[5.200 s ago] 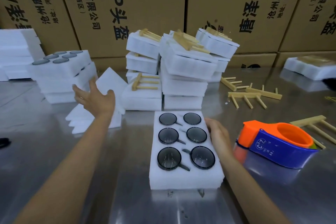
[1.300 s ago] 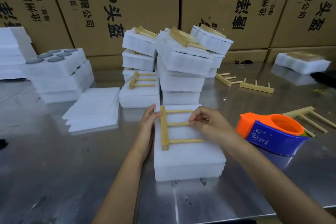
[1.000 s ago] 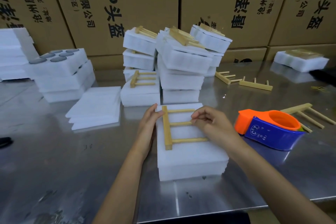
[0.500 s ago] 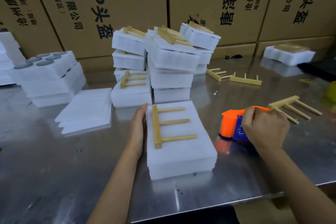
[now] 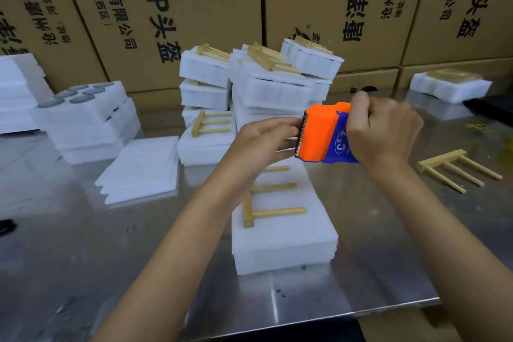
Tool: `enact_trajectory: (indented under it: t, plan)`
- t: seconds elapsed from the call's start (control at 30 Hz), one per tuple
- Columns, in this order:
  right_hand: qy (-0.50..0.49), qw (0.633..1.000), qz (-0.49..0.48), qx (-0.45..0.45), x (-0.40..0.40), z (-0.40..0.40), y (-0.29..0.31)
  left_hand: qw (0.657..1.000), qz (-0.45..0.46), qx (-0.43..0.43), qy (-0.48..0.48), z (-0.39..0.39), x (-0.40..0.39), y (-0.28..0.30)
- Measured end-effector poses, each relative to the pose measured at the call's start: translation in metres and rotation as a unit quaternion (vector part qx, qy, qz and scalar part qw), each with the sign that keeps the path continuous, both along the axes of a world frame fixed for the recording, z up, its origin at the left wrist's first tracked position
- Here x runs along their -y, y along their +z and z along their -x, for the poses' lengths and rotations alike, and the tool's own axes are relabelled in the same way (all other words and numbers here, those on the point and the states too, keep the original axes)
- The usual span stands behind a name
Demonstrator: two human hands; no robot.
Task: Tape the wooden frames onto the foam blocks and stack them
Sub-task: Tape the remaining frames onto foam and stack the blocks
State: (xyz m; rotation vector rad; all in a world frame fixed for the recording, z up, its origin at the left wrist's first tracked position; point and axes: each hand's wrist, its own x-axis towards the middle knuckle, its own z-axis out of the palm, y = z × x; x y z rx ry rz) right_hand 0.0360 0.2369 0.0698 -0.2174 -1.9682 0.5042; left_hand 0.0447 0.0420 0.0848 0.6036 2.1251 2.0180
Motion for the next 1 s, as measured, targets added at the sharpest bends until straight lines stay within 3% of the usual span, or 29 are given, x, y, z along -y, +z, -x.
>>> enact_trajectory:
  t: [0.3, 0.57, 0.7, 0.77, 0.87, 1.0]
  plan:
    - [0.03, 0.999, -0.033, 0.011, 0.005, -0.004, 0.002, 0.997, -0.02, -0.01, 0.067, -0.003, 0.005, -0.005]
    - [0.105, 0.982, -0.081, 0.134, 0.011, 0.021, 0.008, 0.991, -0.012, 0.031, 0.13, 0.016, 0.023, -0.005]
    - [0.076, 0.972, -0.098, 0.198, -0.02, 0.028, 0.006, 0.973, -0.076, 0.06, 0.211, 0.033, 0.087, -0.005]
    - [0.058, 0.949, -0.111, 0.291, -0.046, 0.033, 0.008, 0.956, -0.114, 0.104, 0.25, 0.04, 0.133, -0.012]
    - [0.045, 0.883, -0.119, 0.452, -0.076, 0.044, 0.005, 0.935, -0.125, 0.195, 0.268, 0.041, 0.171, -0.039]
    - [0.066, 0.844, -0.115, 0.519, -0.087, 0.05, -0.01, 0.934, -0.126, 0.241, 0.233, 0.035, 0.177, -0.075]
